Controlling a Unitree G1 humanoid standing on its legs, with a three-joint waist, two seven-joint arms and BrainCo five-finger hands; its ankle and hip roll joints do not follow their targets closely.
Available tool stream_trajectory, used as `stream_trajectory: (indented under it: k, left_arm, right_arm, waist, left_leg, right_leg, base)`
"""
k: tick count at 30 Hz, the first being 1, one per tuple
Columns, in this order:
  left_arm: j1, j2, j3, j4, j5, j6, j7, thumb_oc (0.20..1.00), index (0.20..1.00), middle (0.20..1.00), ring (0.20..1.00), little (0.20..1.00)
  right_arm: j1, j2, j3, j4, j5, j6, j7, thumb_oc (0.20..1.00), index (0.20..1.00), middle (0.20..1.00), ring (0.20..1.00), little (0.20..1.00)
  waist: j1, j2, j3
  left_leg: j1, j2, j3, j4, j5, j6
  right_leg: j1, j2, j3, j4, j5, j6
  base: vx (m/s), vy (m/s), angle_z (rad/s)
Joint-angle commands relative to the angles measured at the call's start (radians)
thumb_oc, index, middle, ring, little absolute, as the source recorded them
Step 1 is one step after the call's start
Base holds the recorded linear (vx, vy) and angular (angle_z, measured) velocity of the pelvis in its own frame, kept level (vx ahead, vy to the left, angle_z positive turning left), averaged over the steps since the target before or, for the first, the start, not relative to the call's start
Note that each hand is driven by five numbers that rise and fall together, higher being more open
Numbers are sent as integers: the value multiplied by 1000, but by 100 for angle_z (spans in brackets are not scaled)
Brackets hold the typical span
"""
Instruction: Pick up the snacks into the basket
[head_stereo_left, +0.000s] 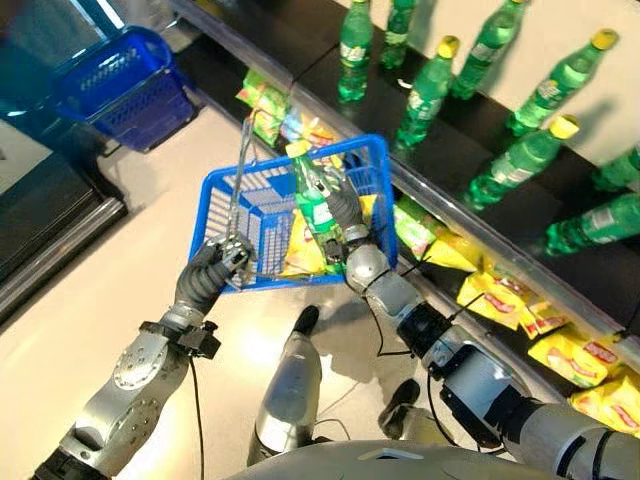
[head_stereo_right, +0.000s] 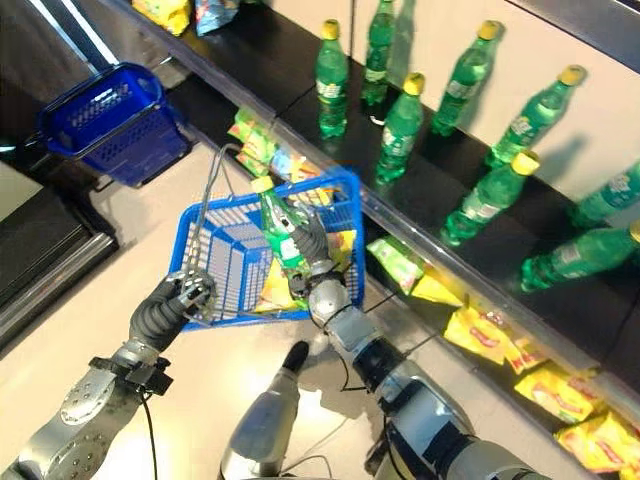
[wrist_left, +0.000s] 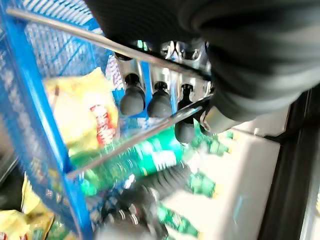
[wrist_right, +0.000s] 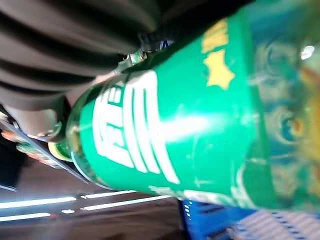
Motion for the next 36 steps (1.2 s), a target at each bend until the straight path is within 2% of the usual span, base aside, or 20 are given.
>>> stream_trajectory:
  k: [1, 15, 24, 30, 36]
  left_arm:
    - [-164, -5, 2, -316, -93, -170, -96, 200, 200, 200, 200, 200]
    - [-190, 39, -15, -318, -119, -178, -127, 200, 200, 200, 200, 200]
    - [-163, 46, -6, -315, -117, -166, -149, 200, 200, 200, 200, 200]
    - [-133, 55, 15, -310, -118, -154, -173, 200, 200, 200, 200, 200]
    - [-107, 72, 21, -300, -114, -144, -194, 200, 200, 200, 200, 200]
  right_arm:
    - [-132, 71, -27, -2, -25, -68, -12, 200, 200, 200, 200, 200]
    - [-197, 18, -32, 185, -75, -45, 8, 200, 200, 200, 200, 200]
    - [-158, 36, 48, 314, -158, -10, 87, 200, 200, 200, 200, 200]
    - [-99, 40, 147, 356, -225, 8, 191, 200, 200, 200, 200, 200]
    - [-74, 31, 164, 386, -263, 8, 211, 200, 200, 200, 200, 200]
  waist:
    - [4, -16, -78]
    - [38, -26, -67]
    - [42, -28, -62]
    - [47, -30, -63]
    - [49, -27, -63]
  left_leg:
    - [-24, -43, 15, -19, 25, 96]
    - [-34, -55, -10, -35, 36, 96]
    - [-37, -53, -14, -39, 39, 96]
    - [-36, -51, -17, -48, 41, 94]
    - [-34, -49, -19, -49, 39, 94]
  right_leg:
    - [-10, -5, -7, -26, 106, -14]
    - [-3, -6, -40, -35, 108, -11]
    - [-8, -5, -43, -32, 106, -9]
    - [-5, -3, -49, -36, 105, -7]
    - [-5, -2, -51, -32, 104, -6]
  base:
    - [21, -1, 14]
    - [15, 6, 9]
    - [4, 2, 2]
    - [0, 0, 0]
    - [0, 0, 0]
